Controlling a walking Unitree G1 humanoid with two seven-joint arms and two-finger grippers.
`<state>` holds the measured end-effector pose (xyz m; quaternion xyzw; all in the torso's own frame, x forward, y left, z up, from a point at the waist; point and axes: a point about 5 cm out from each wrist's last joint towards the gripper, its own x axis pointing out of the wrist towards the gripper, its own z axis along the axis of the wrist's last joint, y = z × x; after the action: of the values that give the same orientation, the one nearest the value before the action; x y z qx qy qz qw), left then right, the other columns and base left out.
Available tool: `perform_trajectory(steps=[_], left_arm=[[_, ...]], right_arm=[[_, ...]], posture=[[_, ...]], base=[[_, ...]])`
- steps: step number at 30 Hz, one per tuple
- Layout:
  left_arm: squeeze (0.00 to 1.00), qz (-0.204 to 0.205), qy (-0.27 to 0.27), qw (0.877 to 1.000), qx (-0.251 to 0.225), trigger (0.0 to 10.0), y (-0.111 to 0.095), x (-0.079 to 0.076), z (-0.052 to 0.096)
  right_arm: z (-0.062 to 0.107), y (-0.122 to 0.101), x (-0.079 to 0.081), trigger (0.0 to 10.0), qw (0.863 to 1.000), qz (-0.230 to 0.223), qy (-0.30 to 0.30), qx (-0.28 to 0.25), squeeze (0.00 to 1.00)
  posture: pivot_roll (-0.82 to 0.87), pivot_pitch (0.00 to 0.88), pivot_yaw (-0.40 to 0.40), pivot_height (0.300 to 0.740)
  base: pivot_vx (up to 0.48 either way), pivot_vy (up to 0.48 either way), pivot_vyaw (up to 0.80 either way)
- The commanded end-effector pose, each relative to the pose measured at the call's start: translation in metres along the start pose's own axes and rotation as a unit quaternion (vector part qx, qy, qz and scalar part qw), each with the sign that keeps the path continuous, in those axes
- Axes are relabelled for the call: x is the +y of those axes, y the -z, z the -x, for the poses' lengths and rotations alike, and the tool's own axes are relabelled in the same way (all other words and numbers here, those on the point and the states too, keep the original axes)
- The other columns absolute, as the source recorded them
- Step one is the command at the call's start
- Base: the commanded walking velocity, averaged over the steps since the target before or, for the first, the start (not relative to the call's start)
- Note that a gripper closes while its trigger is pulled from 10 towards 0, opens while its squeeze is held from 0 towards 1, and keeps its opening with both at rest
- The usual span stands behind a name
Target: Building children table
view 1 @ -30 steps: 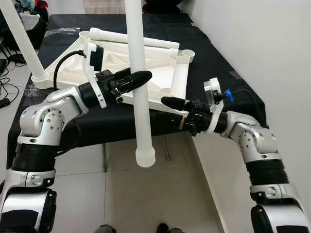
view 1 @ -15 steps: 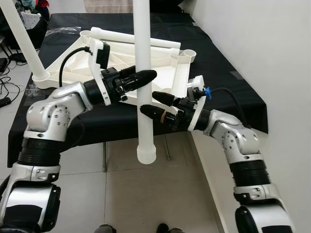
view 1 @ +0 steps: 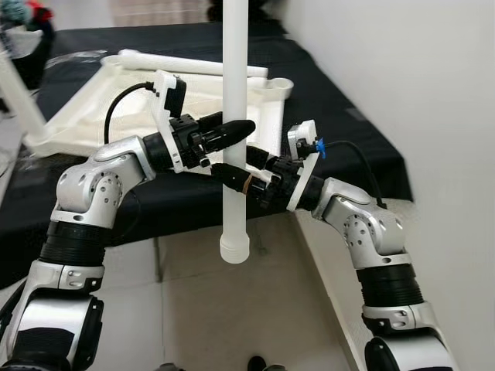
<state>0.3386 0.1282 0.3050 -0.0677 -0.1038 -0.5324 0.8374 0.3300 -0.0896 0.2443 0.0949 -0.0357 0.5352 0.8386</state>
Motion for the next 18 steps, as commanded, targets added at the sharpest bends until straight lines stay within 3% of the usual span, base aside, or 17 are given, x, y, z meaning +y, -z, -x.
perform_trajectory(steps=[1, 18], left_arm=[[0.0, -0.012, 0.012, 1.0, -0.005, 10.0, -0.0047, -0.0017, -0.0038], [0.0, -0.021, 0.013, 1.0, -0.005, 10.0, -0.0036, -0.0009, -0.0035]], right_arm=[[-0.0006, 0.0022, 0.0036, 10.0, 1.0, -0.001, -0.01, 0.007, 0.0], [-0.004, 0.0044, 0.008, 10.0, 1.0, 0.01, 0.003, 0.011, 0.0]], posture=[[0.08, 0.148, -0.08, 0.74], [0.08, 0.127, -0.071, 0.74]], base=[[0.0, 0.0, -0.8], [0.0, 0.0, -0.8]])
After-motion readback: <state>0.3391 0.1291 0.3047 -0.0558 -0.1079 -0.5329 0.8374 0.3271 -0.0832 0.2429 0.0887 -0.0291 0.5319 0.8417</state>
